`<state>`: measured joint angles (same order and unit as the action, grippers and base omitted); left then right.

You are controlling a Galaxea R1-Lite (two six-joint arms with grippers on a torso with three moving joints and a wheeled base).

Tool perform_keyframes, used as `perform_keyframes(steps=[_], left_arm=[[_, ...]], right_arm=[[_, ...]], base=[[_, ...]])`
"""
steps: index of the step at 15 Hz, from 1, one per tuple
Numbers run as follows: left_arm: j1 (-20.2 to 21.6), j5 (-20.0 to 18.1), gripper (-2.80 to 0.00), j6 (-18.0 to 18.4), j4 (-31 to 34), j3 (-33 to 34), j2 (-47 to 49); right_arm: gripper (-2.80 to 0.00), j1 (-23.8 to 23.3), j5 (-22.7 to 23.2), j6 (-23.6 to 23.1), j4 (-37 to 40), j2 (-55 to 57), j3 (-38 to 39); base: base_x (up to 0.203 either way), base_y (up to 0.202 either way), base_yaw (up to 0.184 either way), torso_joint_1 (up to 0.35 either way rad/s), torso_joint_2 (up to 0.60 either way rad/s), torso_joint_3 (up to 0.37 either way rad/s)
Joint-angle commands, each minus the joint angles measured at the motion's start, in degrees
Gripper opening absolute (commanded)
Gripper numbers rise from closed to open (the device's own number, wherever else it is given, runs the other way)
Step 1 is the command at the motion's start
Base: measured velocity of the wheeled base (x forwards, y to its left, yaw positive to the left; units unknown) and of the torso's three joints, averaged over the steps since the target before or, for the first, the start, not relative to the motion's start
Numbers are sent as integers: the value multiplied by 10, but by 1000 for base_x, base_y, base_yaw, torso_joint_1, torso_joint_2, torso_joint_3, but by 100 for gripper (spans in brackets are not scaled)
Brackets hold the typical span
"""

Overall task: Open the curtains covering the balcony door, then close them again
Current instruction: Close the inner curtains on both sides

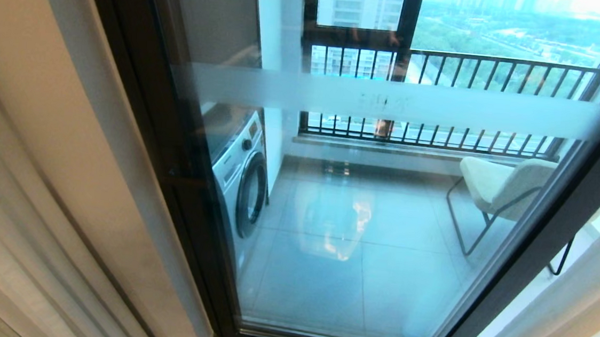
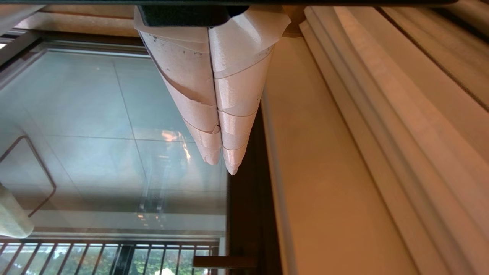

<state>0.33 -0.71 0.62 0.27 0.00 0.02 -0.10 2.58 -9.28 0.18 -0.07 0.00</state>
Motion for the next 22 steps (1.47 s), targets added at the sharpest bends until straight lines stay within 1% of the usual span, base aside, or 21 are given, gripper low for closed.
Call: perform_keyframes(steps=[1, 3, 15, 17, 18, 20, 21, 22], left_arm=[[0, 0, -280, 0, 0, 0, 0], [0, 0, -280, 0, 0, 0, 0], [0, 0, -280, 1, 0, 0, 0], [0, -1, -280, 6, 0, 0, 0], [0, -1, -280, 8, -6, 0, 1], [0, 2, -280, 8, -56, 0, 1], [0, 8, -280, 15, -89, 0, 0], [0, 10, -280, 34, -118, 0, 1]], right_arm=[[-280, 0, 1, -1, 1, 1, 0], [-280, 0, 1, -1, 1, 1, 0], [-280, 0, 1, -1, 1, 1, 0], [-280, 0, 1, -1, 1, 1, 0], [-280, 0, 1, -1, 1, 1, 0], [-280, 0, 1, -1, 1, 1, 0], [-280, 0, 1, -1, 1, 1, 0], [-280, 0, 1, -1, 1, 1, 0]], base=[[0, 159, 4, 0, 2, 2], [0, 95, 2, 3, 3, 2], [0, 0, 0, 0, 0, 3], [0, 0, 0, 0, 0, 0], [0, 0, 0, 0, 0, 0], [0, 0, 0, 0, 0, 0], [0, 0, 0, 0, 0, 0], [0, 0, 0, 0, 0, 0]])
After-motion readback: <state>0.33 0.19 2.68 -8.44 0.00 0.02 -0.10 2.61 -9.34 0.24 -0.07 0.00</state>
